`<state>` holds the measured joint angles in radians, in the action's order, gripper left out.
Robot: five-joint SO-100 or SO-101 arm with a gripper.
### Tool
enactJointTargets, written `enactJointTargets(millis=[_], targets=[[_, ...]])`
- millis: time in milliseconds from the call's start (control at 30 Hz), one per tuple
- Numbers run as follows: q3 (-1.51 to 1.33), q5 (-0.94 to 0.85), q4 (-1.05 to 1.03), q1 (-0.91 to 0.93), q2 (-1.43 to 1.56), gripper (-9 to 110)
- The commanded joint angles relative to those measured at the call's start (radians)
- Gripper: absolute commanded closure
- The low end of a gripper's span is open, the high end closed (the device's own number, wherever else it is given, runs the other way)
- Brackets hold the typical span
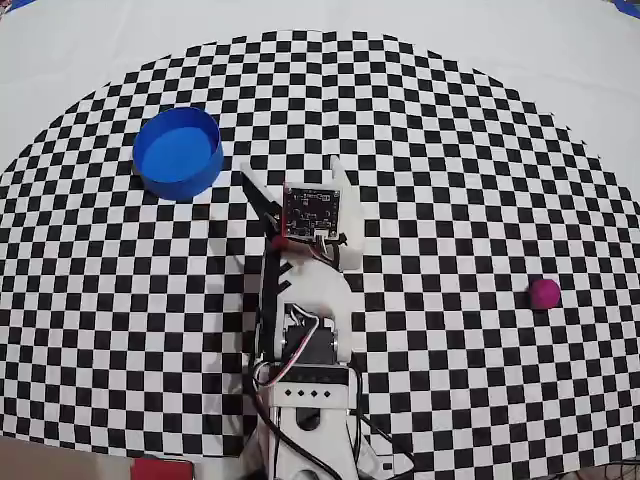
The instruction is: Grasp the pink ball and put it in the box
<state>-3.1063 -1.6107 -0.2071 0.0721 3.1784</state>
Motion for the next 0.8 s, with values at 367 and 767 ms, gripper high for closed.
enactJointTargets(millis=[367,767], targets=[[-0.006,-0.008,0.043,0.110,-0.037,63],[-0.006,-0.008,0.110,0.253,-0.069,63]])
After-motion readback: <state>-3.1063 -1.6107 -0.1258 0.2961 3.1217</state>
